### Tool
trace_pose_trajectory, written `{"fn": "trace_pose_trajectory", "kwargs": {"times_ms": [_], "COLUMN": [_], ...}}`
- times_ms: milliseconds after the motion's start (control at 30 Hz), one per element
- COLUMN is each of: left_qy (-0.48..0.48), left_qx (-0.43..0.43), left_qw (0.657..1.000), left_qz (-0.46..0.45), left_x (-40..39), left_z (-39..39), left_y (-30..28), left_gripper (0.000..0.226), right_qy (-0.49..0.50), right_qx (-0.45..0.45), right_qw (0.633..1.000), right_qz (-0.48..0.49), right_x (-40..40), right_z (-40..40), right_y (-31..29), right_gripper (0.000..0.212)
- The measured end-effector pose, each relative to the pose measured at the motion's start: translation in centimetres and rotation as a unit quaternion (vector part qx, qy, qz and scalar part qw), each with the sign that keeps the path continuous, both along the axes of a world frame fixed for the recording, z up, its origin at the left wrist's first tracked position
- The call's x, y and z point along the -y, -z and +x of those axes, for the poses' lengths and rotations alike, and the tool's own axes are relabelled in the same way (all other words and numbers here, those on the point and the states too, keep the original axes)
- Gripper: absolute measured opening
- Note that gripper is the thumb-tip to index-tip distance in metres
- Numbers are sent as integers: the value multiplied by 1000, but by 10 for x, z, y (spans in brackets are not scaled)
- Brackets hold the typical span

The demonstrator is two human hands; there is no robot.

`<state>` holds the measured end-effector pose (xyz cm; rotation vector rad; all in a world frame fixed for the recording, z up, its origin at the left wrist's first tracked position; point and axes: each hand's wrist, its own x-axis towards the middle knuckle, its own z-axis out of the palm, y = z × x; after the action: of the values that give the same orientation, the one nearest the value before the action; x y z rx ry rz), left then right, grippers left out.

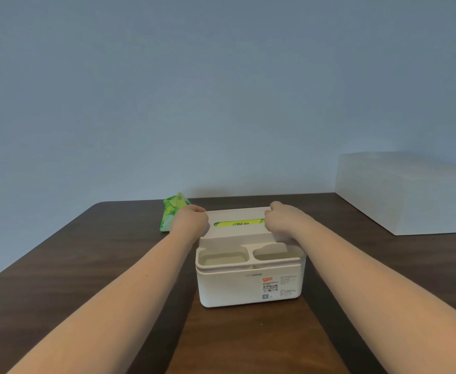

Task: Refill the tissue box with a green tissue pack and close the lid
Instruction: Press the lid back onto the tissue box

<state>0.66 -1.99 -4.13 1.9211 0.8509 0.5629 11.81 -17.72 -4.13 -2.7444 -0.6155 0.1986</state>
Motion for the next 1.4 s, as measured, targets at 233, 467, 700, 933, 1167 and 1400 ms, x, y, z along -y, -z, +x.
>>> {"fn": "trace_pose_trajectory", "kwargs": {"times_ms": [233,467,700,933,1167,1400], "left_qy": [21,114,85,72,52,44], "left_qx": [15,9,-12,-14,-37,-62], "left_qw": [999,989,994,996,998,997], "left_qz": [-19,-88,-66,-42,-1,0], "left_x": [12,28,36,32,33,36], "left_z": [-25,-72,-80,-75,-72,-78], "left_y": [13,26,30,35,40,34], "left_gripper": [32,39,19,17,21,24], "right_qy": [15,-4,1,15,10,34], "right_qx": [20,-36,-143,-159,-190,-187], "right_qw": [998,979,958,961,959,967], "right_qz": [61,200,247,224,212,169], "right_x": [13,49,73,74,78,77], "right_z": [-16,-56,-73,-72,-74,-76], "right_y": [7,13,22,19,21,17], "right_gripper": [44,60,52,50,47,51]}}
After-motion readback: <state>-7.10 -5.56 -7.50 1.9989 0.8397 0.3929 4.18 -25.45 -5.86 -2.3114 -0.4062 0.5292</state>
